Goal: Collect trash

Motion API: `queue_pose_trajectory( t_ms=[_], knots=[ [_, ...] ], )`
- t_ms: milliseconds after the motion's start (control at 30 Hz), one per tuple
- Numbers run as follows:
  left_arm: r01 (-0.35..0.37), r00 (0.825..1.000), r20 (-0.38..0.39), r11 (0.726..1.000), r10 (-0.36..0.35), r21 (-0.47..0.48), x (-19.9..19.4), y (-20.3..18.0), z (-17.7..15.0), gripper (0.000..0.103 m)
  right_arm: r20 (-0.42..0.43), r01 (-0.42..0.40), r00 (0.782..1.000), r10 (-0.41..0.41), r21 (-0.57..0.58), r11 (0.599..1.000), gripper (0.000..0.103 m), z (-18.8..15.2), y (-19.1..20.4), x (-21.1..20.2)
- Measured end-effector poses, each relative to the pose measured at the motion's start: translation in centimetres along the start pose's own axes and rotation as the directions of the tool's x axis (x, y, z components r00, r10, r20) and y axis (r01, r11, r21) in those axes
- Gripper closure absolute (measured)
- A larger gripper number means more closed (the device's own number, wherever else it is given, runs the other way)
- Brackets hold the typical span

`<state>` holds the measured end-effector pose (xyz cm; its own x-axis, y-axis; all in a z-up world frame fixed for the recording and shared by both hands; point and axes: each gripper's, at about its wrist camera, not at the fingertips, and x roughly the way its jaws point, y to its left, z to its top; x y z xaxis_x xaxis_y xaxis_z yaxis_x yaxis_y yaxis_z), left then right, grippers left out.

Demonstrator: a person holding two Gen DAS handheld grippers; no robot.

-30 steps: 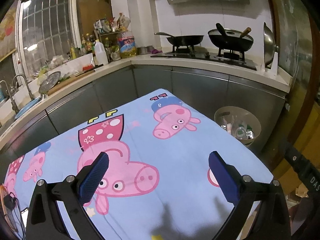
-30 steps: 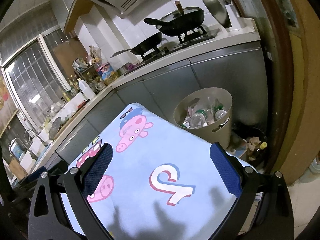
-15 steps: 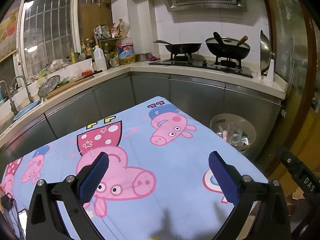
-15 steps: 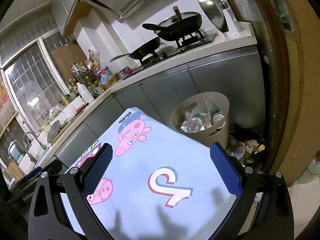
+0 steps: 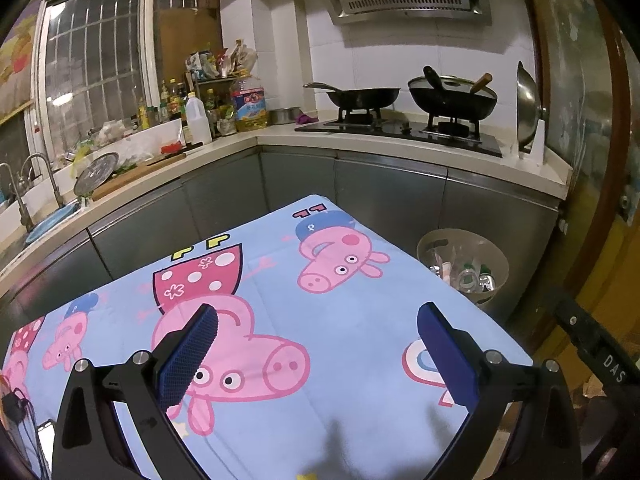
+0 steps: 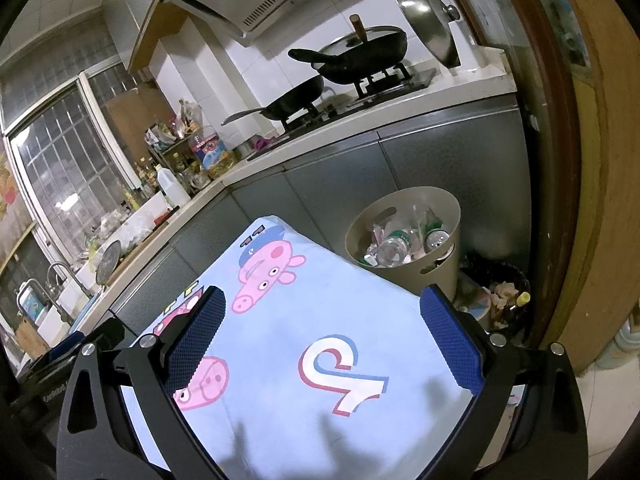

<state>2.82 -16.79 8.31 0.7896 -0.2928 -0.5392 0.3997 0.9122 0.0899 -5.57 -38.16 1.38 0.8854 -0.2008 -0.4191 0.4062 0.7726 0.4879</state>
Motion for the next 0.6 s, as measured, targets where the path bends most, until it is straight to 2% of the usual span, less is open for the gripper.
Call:
queue_pose_trajectory(
  t_ms=[100,600],
  knots=[
    [0.013,1.0,-0.001,1.0,-0.013,-0.015,-0.06,0.23,0.16,0.004,0.006,-0.002,1.0,0.002,-0.007,1.0,0.006,0.32,0.28,-0.06],
    [-0.019,1.0,0.013,1.0,0.019,-0.02,-0.42,0.56,0.18,0.004,0.014,-0.011,1.0,0.012,-0.021,1.0,0.006,0.55,0.96,-0.52]
  ],
)
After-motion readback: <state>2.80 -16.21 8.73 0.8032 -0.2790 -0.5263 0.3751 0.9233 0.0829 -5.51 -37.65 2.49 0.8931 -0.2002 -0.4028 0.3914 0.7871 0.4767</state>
